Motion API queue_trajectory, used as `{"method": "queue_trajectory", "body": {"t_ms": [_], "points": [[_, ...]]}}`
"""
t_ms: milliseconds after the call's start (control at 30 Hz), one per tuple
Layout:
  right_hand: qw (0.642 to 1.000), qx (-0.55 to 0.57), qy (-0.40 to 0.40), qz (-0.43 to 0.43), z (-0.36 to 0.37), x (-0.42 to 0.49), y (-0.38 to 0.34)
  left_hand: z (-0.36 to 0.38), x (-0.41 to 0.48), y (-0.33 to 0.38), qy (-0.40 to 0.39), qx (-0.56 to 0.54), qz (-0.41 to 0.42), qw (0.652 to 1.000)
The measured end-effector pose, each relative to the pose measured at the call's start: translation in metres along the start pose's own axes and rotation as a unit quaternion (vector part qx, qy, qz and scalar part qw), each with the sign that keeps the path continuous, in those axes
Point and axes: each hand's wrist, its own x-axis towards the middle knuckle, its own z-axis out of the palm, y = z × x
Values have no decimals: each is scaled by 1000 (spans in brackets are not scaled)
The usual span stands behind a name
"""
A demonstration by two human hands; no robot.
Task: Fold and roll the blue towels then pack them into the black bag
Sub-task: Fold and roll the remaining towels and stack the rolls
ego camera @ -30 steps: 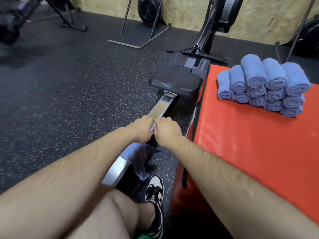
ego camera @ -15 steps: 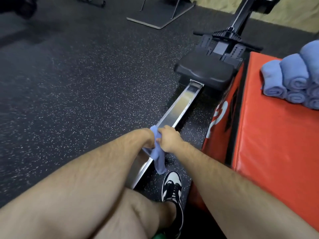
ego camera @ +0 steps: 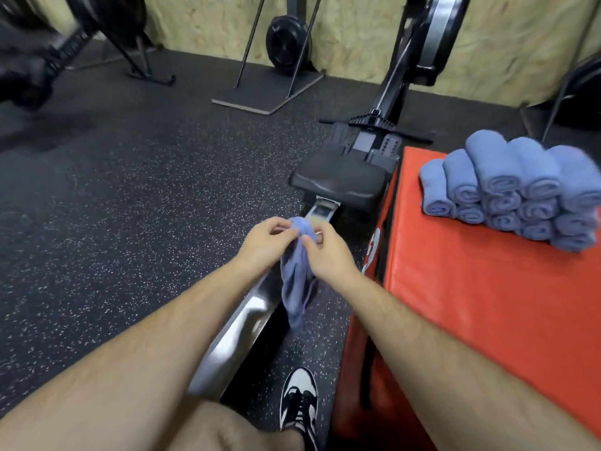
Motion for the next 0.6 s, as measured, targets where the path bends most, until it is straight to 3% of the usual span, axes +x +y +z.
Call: {"method": "queue_trajectory", "body": {"t_ms": [167, 333, 467, 600], "points": [[988, 55, 96, -110, -98, -9, -43, 29, -11, 89, 28, -95, 161, 982], [971, 7, 144, -193, -203, -35, -71, 70, -36, 180, 53, -146, 257, 954], [954, -77, 203, -205, -280, -70, -66, 120, -60, 224, 20, -163, 285, 944], [955, -119, 228, -146, -331, -101, -31, 176, -76, 245, -11, -133, 293, 947]]}}
